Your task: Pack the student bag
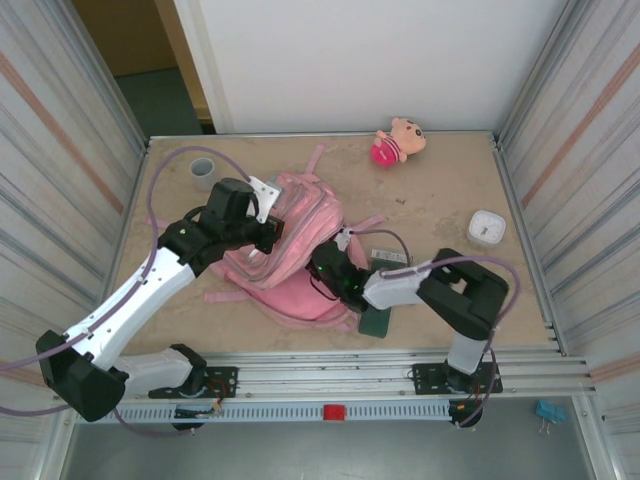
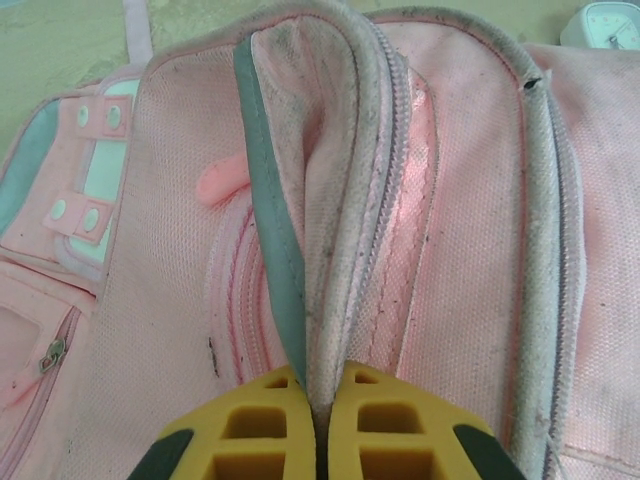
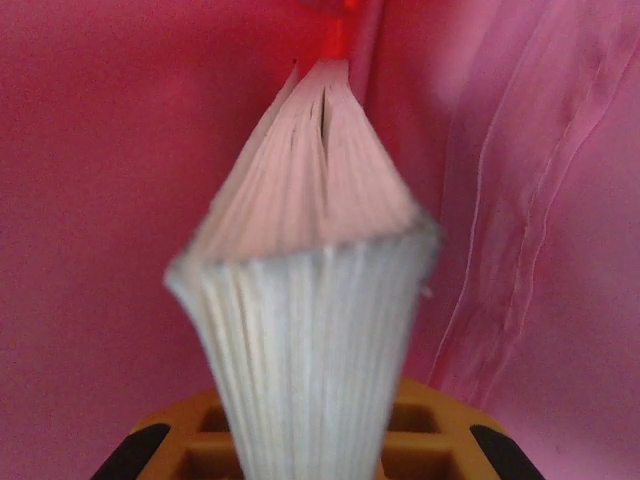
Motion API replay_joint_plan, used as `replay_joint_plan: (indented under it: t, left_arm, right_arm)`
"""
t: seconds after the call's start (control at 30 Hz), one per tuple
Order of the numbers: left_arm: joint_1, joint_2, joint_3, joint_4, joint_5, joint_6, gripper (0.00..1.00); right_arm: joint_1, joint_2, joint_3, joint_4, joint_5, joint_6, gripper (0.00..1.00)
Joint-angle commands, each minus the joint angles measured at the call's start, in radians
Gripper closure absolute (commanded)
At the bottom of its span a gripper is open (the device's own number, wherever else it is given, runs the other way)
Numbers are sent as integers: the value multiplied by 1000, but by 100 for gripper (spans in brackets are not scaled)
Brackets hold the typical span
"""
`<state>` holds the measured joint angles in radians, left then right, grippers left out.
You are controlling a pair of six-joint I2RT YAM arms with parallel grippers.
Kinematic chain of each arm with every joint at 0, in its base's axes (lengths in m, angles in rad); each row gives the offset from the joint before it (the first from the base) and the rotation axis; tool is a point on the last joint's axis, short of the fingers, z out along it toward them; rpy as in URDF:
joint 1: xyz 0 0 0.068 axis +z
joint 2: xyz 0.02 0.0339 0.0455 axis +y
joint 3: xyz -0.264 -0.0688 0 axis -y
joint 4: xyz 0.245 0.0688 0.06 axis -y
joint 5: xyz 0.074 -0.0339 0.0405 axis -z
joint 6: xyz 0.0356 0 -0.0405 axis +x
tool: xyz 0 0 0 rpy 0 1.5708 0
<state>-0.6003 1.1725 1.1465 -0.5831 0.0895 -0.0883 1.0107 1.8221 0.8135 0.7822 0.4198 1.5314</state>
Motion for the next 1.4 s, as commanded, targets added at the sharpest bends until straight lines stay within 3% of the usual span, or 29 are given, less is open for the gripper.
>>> replay_joint_plan:
  t: [0.0,0.13,0.27,0.37,0.7,0.93,1.17,1.3,1.33,1.37]
  left_arm:
    - [9,-58,39,141,42,-25,100]
    - [13,-63,42,143,44,-31,100]
    - [13,-62,39,132,5,-21,100]
    - [15,-58,37,112,-28,-6,100]
    - [35,-58,9,73,-104,41,100]
    - [35,-86,-15,16,-85,170,100]
    - [34,-137,-50,-135,-39,480,100]
    - [33,-128,-60,-291,-8,652,100]
    - [32,-119,-63,-338,-23,686,99]
    - [30,-108,-65,-381,-40,711,91]
  right_arm:
    - [8,92,84,55,43,77,90]
    - [10,158,136,-8,51,127,82]
    - [8,145,119,-93,49,168,62]
    - [2,107,68,-135,29,199,54]
    - [2,-193,-145,-283,-15,141,43]
    - [-31,-530,-214,-556,-63,-68,41]
    - [-95,-878,-200,-873,-165,-370,37]
    - [-183,-992,-169,-993,-286,-539,36]
    - [-209,-1006,-157,-1029,-320,-574,36]
    - [-235,-1012,-147,-1058,-357,-608,36]
